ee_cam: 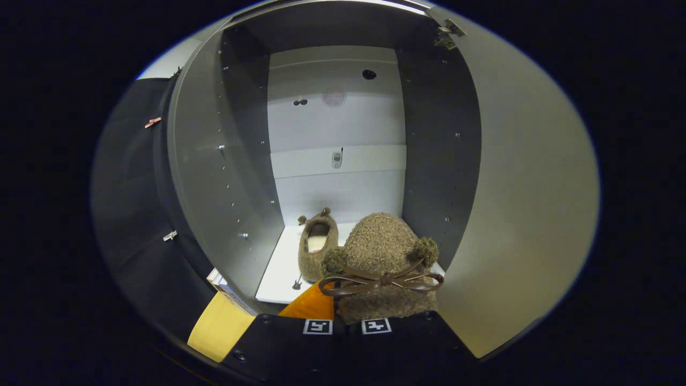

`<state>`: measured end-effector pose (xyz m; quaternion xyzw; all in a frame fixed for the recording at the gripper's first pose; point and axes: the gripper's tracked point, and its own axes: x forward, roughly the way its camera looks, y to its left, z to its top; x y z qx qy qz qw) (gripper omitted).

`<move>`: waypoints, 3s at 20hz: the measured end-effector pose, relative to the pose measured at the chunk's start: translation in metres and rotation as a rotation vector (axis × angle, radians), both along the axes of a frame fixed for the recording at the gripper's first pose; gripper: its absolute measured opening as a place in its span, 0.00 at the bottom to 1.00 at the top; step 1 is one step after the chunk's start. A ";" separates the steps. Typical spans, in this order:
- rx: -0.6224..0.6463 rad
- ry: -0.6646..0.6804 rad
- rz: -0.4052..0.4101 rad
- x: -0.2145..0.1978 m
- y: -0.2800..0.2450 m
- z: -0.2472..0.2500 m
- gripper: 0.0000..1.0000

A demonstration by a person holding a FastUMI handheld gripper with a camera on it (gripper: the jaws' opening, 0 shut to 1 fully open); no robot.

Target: Open the shoe cabinet door, grab the shoes and put them into the shoe cabinet, then close the shoe cabinet door.

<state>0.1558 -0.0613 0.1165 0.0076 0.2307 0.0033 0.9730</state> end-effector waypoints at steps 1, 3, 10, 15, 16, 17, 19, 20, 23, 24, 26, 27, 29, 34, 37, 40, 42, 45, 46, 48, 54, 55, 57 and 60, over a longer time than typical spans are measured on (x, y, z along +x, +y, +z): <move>-0.009 0.004 0.005 0.009 0.000 0.002 0.05; -0.009 0.014 0.007 0.031 0.001 0.007 0.05; 0.042 0.096 -0.007 0.102 0.004 0.006 0.05; 0.079 0.178 -0.043 0.159 -0.012 -0.047 0.05; 0.071 0.190 -0.054 0.168 -0.017 -0.057 0.05; 0.069 0.208 -0.062 0.175 -0.020 -0.068 0.05; 0.074 0.238 -0.079 0.192 -0.027 -0.091 0.05; 0.073 0.258 -0.092 0.198 -0.031 -0.102 0.05; 0.063 0.316 -0.101 0.211 -0.040 -0.134 0.05; 0.064 0.328 -0.100 0.213 -0.040 -0.140 0.05; 0.062 0.356 -0.093 0.215 -0.041 -0.154 0.05; 0.062 0.368 -0.088 0.214 -0.038 -0.156 0.05; 0.056 0.348 -0.087 0.218 -0.038 -0.157 0.05; 0.075 0.386 -0.077 0.208 -0.036 -0.158 0.14; 0.023 0.372 -0.059 0.198 -0.033 -0.151 0.38; -0.022 0.343 -0.040 0.185 -0.028 -0.136 0.60; -0.017 0.302 -0.043 0.177 -0.027 -0.119 0.69; -0.021 0.251 -0.038 0.155 -0.026 -0.091 0.94; -0.041 0.219 -0.042 0.149 -0.028 -0.076 0.95; -0.064 0.143 -0.046 0.131 -0.025 -0.044 1.00; -0.033 -0.007 -0.019 0.062 -0.005 0.028 0.99; -0.024 -0.032 -0.013 0.047 -0.002 0.039 0.99; -0.001 -0.087 -0.003 0.019 0.001 0.060 0.99; 0.023 -0.187 0.003 -0.029 -0.001 0.093 0.99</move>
